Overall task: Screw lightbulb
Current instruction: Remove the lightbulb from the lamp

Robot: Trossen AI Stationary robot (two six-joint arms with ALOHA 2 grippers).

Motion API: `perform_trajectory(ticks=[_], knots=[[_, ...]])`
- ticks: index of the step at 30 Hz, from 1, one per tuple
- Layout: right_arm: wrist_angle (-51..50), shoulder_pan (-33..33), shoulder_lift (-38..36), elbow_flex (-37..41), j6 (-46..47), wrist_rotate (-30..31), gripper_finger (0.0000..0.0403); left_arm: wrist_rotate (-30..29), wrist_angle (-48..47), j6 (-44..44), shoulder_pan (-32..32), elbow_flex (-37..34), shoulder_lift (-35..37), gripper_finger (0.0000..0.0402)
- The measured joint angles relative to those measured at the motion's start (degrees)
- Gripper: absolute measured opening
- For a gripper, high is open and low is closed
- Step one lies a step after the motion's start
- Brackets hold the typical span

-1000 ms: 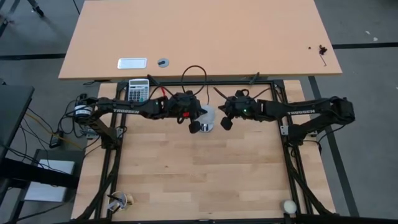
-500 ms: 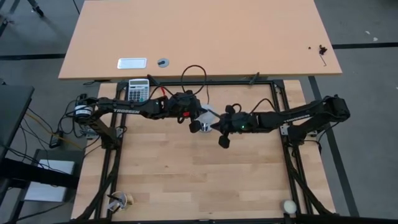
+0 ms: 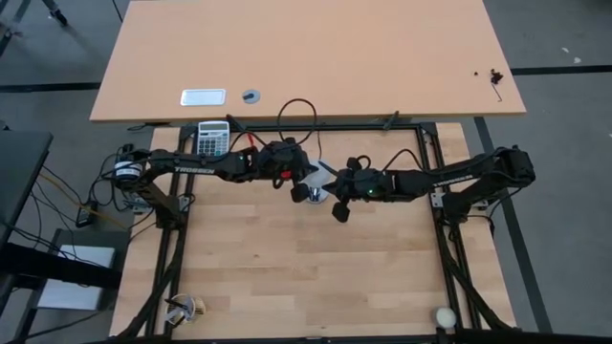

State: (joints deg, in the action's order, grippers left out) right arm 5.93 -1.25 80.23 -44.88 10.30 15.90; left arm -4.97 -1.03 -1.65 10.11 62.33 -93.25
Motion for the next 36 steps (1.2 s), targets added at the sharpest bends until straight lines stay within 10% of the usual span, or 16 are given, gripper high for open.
perform_trajectory(ticks=[23, 36], knots=[[-10.82, -11.14, -4.64, 0.03, -5.4, 0.54, 0.001, 1.62, -0.14, 0.59, -0.2, 0.04, 0.07, 0.0], [-8.85, -1.79, -7.36, 0.0, -1.26, -5.42, 0.0009, 0.69, 0.23, 0.46, -0.15, 0.02, 0.02, 0.0]])
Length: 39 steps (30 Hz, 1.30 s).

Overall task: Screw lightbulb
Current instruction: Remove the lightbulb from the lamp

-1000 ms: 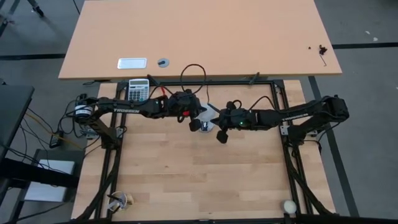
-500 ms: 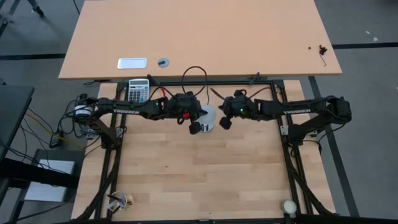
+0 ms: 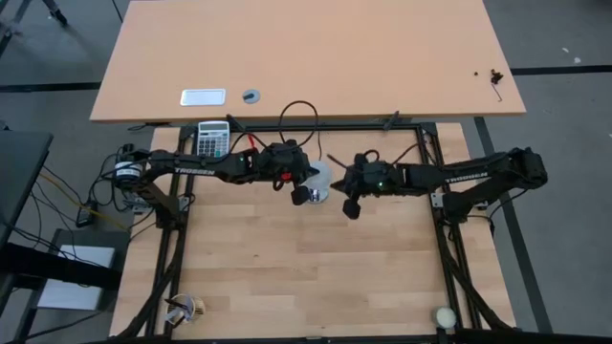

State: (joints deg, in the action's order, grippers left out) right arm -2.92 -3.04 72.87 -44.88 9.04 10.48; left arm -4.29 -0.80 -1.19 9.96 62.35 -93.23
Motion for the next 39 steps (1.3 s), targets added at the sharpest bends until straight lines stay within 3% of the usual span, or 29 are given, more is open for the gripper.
perform_trajectory(ticks=[13, 32, 39], knots=[[7.38, 2.13, 5.77, -0.02, 1.11, 1.22, 0.0009, -0.12, 0.1, -0.07, 0.02, -0.02, -0.02, 0.0], [1.08, -5.63, 4.8, 0.04, -0.03, 3.6, 0.0009, 0.5, -0.07, 0.06, -0.72, -0.02, -0.02, 0.0], [-0.81, -4.65, 1.54, 0.0, 0.48, 2.82, 0.0009, 0.92, 0.0, 0.03, -0.72, -0.02, -0.02, 0.0]])
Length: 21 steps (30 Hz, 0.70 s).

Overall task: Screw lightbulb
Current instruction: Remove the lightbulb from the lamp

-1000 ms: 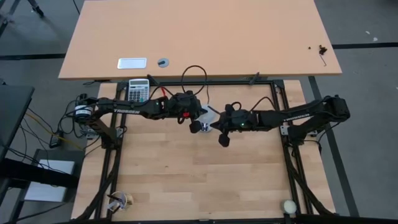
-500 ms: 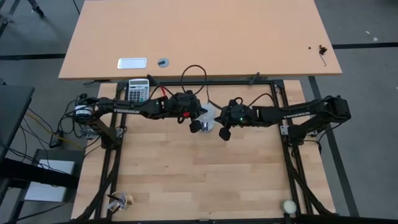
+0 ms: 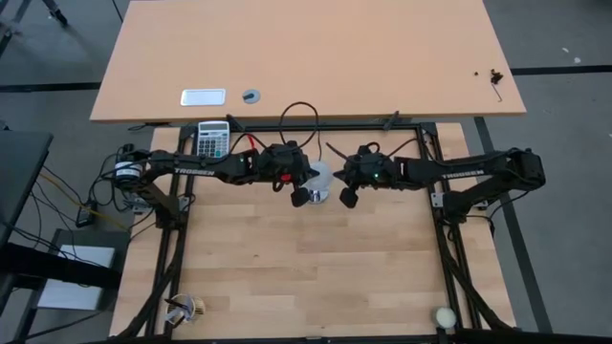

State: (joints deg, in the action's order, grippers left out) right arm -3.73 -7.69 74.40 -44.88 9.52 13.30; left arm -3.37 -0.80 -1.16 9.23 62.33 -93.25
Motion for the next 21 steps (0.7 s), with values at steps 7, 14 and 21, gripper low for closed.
perform_trajectory(ticks=[7, 14, 21], knots=[[-0.29, 4.86, -0.47, 0.0, 2.68, -5.38, 0.001, -0.2, 0.16, -0.03, 0.02, 0.0, 0.0, 0.0], [2.41, 6.89, -0.47, -0.02, 2.07, -3.99, 0.001, -0.25, 0.24, 0.08, 0.02, 0.0, 0.0, 0.0], [3.85, 6.85, 0.77, -0.04, 4.1, -4.08, 0.0011, -0.41, 0.55, -0.27, 0.11, -0.01, -0.03, 0.0]])
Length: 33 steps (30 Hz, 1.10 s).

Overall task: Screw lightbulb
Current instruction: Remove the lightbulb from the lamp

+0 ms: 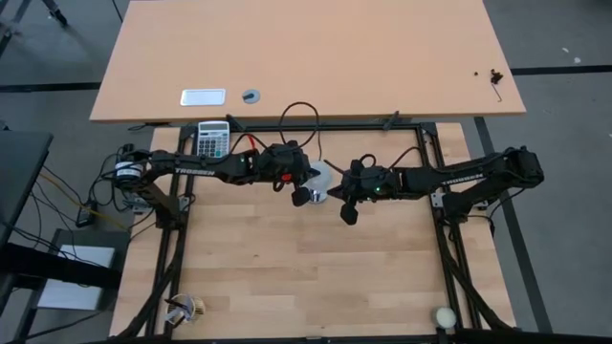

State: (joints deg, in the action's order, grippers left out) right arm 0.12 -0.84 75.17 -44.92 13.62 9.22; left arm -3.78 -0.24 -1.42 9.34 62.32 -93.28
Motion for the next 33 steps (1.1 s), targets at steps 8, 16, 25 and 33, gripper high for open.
perform_trajectory(ticks=[8, 16, 25, 33], knots=[[3.37, -0.36, 3.58, 0.04, -0.97, -1.16, 0.0011, -0.01, 0.32, 0.04, 0.02, -0.06, -0.06, 0.0], [3.15, -3.58, 2.96, 0.01, -1.75, -1.08, 0.0011, -0.02, 0.35, 0.01, 0.13, -0.06, -0.06, 0.0], [0.32, -7.48, 2.29, -0.1, -3.32, -1.51, 0.0011, -0.65, -0.18, 0.36, 0.2, -0.06, -0.04, 0.0], [-4.73, -12.03, 0.45, -0.01, -4.05, 3.34, 0.0011, 1.87, -0.01, 0.58, -0.76, -0.01, -0.04, 0.0]])
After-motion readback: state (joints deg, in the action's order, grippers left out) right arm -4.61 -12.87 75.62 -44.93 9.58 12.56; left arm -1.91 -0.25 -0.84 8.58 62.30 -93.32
